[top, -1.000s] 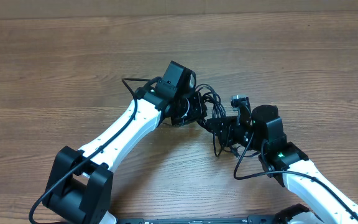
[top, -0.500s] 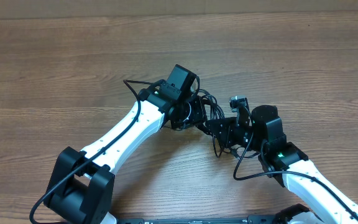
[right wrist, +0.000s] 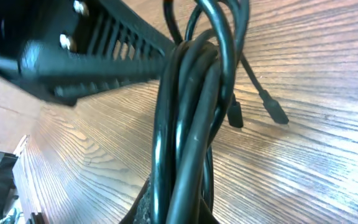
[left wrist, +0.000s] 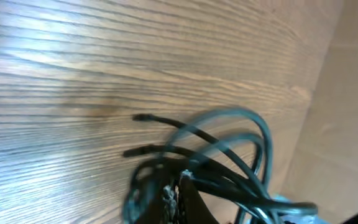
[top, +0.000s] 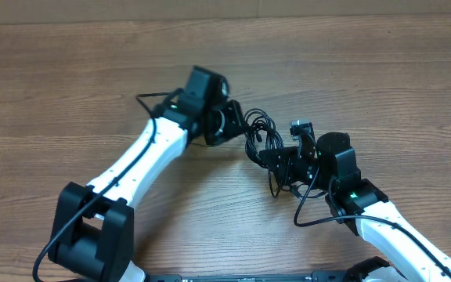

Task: Untangle cables

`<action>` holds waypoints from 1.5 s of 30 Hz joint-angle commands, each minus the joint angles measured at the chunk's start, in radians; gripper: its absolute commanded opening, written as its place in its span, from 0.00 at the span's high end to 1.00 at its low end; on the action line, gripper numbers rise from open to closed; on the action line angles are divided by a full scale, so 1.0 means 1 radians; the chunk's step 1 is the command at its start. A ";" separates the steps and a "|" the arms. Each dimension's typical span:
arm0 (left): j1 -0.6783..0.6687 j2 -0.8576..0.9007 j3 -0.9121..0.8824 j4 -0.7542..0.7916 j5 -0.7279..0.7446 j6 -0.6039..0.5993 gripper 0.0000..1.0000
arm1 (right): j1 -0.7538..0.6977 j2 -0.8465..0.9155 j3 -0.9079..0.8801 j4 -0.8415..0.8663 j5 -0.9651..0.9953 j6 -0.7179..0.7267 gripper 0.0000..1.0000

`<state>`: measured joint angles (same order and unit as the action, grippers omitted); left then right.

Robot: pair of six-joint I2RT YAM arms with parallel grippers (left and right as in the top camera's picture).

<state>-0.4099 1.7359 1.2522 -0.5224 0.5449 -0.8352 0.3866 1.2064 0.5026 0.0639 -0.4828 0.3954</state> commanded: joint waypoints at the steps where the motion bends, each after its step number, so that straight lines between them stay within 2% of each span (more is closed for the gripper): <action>1: 0.041 0.010 0.019 -0.078 0.099 0.021 0.96 | 0.000 -0.010 0.010 0.012 -0.003 -0.008 0.96; 7: 0.003 0.010 0.018 -0.162 0.102 0.031 0.91 | 0.000 -0.010 0.010 0.003 -0.004 -0.008 0.96; 10: -0.029 0.010 0.018 -0.162 0.088 0.051 0.83 | 0.000 -0.010 0.010 0.000 -0.004 -0.008 0.96; 20: -0.090 0.010 0.018 -0.196 -0.180 0.073 0.71 | 0.000 -0.011 0.010 0.002 -0.086 -0.008 0.96; 26: -0.087 0.010 0.018 -0.167 -0.281 0.097 0.95 | -0.001 -0.011 0.010 0.005 -0.269 0.022 0.96; 29: -0.087 0.010 0.019 -0.150 -0.287 0.122 0.96 | -0.002 -0.011 0.010 0.011 -0.323 0.080 0.96; 32: -0.081 0.009 0.022 -0.119 -0.283 0.121 0.96 | -0.002 -0.010 0.010 0.009 -0.330 0.077 0.96; 37: -0.030 0.009 0.065 -0.105 -0.158 0.145 0.96 | -0.002 -0.010 0.010 -0.005 -0.294 0.045 0.96; 41: 0.036 0.009 0.108 -0.143 -0.030 0.292 0.96 | -0.002 -0.010 0.010 -0.010 -0.237 0.045 0.96; 45: 0.092 0.009 0.118 -0.247 -0.050 0.470 0.96 | -0.002 -0.010 0.010 -0.005 -0.216 0.045 0.96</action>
<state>-0.3870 1.7359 1.3285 -0.7395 0.5411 -0.5602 0.3794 1.2064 0.5030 0.0666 -0.6643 0.4438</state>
